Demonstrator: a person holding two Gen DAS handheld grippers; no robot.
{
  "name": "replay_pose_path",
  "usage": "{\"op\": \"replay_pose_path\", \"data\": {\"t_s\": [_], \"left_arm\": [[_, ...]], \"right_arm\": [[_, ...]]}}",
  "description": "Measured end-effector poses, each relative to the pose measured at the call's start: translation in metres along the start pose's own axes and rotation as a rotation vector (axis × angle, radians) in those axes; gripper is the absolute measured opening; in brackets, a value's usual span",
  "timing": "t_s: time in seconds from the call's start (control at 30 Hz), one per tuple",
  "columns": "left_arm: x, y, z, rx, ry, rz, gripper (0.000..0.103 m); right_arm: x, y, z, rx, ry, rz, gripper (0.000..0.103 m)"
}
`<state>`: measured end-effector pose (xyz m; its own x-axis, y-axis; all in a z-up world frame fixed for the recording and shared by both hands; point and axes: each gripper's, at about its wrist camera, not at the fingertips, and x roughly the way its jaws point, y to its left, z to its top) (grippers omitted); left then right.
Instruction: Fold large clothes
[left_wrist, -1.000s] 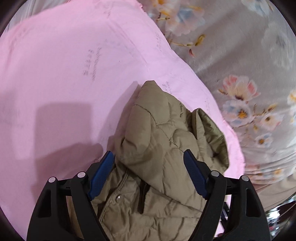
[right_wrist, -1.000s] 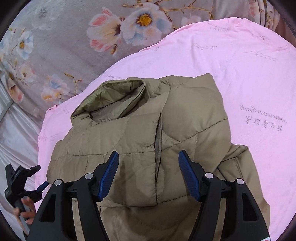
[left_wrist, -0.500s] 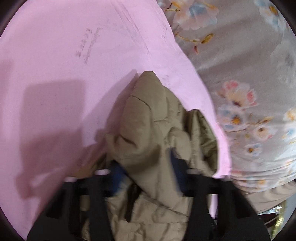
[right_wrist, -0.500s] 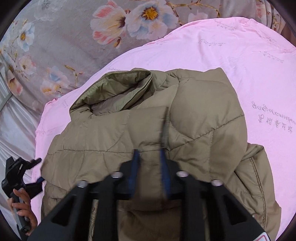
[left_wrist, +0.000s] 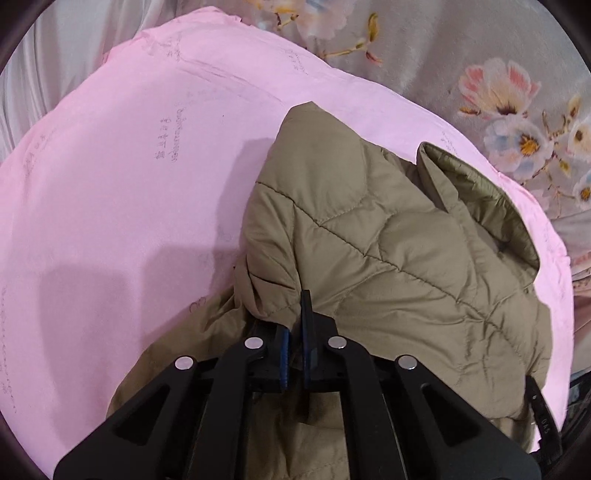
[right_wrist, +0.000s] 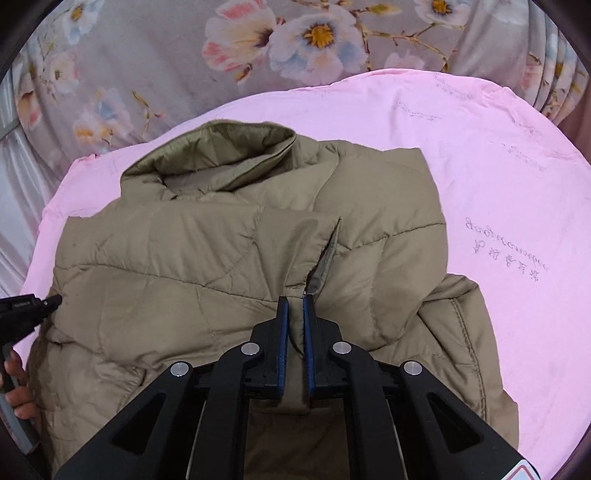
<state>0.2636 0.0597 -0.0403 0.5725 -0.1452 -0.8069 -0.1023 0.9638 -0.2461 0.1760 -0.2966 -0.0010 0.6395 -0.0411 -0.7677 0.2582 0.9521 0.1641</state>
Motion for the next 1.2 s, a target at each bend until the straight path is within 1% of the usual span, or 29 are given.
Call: {"op": "replay_pose_path", "data": {"t_s": [0.13, 0.27, 0.33, 0.37, 0.4, 0.43, 0.47, 0.5, 0.53, 0.57, 0.6, 0.67, 0.73, 0.77, 0.83, 0.9, 1.0, 1.03, 1.1, 1.17, 1.2], "left_arm": [[0.003, -0.007, -0.008, 0.057, -0.041, 0.055, 0.004], [0.003, -0.023, -0.017, 0.164, -0.098, 0.154, 0.004], [-0.005, -0.025, -0.018, 0.194, -0.096, 0.172, 0.009], [-0.012, -0.024, -0.018, 0.194, -0.093, 0.165, 0.011], [-0.022, -0.022, -0.017, 0.191, -0.096, 0.157, 0.020], [-0.039, -0.018, -0.015, 0.189, -0.112, 0.140, 0.027], [-0.053, -0.015, -0.014, 0.192, -0.134, 0.131, 0.030], [-0.067, -0.016, -0.010, 0.199, -0.165, 0.134, 0.035], [-0.079, -0.019, -0.006, 0.205, -0.198, 0.139, 0.036], [-0.092, -0.023, 0.000, 0.210, -0.235, 0.127, 0.036], [-0.101, -0.031, 0.008, 0.214, -0.255, 0.108, 0.036], [-0.103, -0.051, 0.020, 0.232, -0.274, 0.062, 0.036], [-0.093, -0.075, 0.029, 0.259, -0.281, 0.048, 0.036], [-0.080, -0.090, 0.032, 0.281, -0.269, 0.037, 0.036], [-0.056, -0.108, 0.031, 0.311, -0.229, 0.020, 0.036], [-0.025, -0.121, 0.021, 0.339, -0.184, 0.044, 0.036], [0.016, -0.122, 0.002, 0.356, -0.115, 0.073, 0.036], [0.026, -0.119, -0.006, 0.355, -0.120, 0.081, 0.038], [0.031, -0.119, -0.019, 0.398, -0.172, 0.112, 0.038], [0.035, -0.126, -0.028, 0.431, -0.195, 0.157, 0.038], [0.036, -0.125, -0.028, 0.431, -0.195, 0.159, 0.038]], "right_arm": [[0.007, -0.002, -0.004, -0.005, 0.003, 0.001, 0.007], [0.010, -0.001, -0.004, 0.010, 0.005, 0.021, 0.010], [0.007, -0.006, -0.002, 0.024, 0.011, 0.046, 0.012], [0.004, -0.007, -0.002, 0.024, 0.015, 0.043, 0.014], [-0.005, -0.009, -0.001, 0.024, 0.015, 0.027, 0.021], [-0.017, -0.011, -0.001, 0.031, -0.001, 0.006, 0.033], [-0.028, -0.012, 0.000, 0.039, -0.026, -0.007, 0.037], [-0.041, -0.013, 0.001, 0.044, -0.059, -0.017, 0.041], [-0.057, -0.013, 0.006, 0.042, -0.101, -0.028, 0.041], [-0.065, -0.011, 0.010, 0.040, -0.125, -0.030, 0.042], [-0.072, -0.007, 0.017, 0.039, -0.146, -0.025, 0.042], [-0.078, 0.009, 0.033, 0.014, -0.163, 0.019, 0.042], [-0.072, 0.031, 0.048, -0.021, -0.168, 0.052, 0.042], [-0.065, 0.041, 0.053, -0.043, -0.162, 0.053, 0.042], [-0.044, 0.061, 0.056, -0.090, -0.126, 0.045, 0.041], [-0.023, 0.071, 0.050, -0.126, -0.084, 0.014, 0.041], [0.009, 0.071, 0.031, -0.137, -0.012, -0.012, 0.041], [0.016, 0.069, 0.024, -0.134, -0.001, -0.008, 0.040], [0.020, 0.067, 0.011, -0.144, -0.027, -0.001, 0.040], [0.020, 0.071, 0.008, -0.162, -0.036, -0.022, 0.040], [0.021, 0.073, 0.007, -0.171, -0.039, -0.033, 0.040]]}}
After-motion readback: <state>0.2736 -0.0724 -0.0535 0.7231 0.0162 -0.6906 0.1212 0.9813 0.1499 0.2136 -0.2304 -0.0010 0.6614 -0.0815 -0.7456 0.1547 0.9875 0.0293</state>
